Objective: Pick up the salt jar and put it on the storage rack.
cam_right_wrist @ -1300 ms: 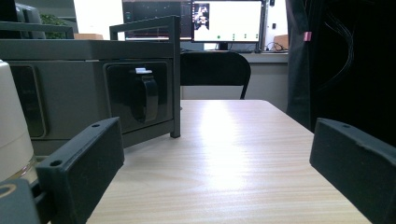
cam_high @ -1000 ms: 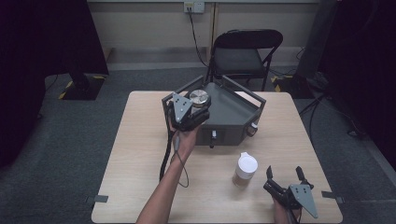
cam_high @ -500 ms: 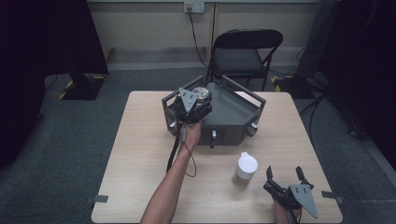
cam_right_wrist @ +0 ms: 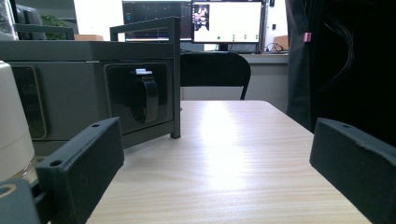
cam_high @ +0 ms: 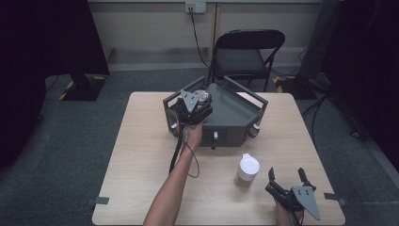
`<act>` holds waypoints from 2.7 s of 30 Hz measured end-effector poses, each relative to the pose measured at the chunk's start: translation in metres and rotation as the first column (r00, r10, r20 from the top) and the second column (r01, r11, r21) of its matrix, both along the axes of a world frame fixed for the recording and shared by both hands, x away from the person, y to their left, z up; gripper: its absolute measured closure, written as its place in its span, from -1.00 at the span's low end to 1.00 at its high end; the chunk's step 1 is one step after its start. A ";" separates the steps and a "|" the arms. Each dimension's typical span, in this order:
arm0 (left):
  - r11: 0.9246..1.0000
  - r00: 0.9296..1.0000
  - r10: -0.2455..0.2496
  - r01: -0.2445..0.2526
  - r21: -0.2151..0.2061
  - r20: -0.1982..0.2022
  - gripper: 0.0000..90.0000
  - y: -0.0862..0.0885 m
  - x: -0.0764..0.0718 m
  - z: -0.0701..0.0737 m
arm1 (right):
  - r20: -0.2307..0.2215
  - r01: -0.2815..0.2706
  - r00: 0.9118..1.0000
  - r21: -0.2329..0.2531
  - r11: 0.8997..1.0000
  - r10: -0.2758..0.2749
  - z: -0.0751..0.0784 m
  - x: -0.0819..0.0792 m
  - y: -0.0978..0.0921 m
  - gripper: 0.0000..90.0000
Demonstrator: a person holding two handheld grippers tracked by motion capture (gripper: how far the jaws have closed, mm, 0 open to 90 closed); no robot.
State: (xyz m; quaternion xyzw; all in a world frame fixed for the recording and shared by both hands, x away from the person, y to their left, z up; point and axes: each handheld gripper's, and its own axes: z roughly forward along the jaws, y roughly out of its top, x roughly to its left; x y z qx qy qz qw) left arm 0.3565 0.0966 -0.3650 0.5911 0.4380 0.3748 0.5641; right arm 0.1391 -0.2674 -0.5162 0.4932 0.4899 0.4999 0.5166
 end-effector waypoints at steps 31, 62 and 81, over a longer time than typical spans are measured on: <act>0.999 1.000 -0.012 0.011 -0.043 -0.019 -0.65 0.006 0.003 -0.010 | -0.003 -0.001 1.000 0.001 1.000 0.001 0.000 0.000 0.000 -0.97; 0.994 0.992 -0.101 0.104 -0.037 0.074 -1.00 0.035 -0.032 -0.010 | -0.003 0.008 1.000 -0.002 1.000 -0.008 0.001 0.000 0.001 -0.97; 0.991 0.985 -0.133 0.134 -0.003 0.112 -1.00 0.056 -0.079 -0.017 | -0.003 0.008 1.000 -0.001 1.000 -0.008 0.000 0.000 0.002 -0.97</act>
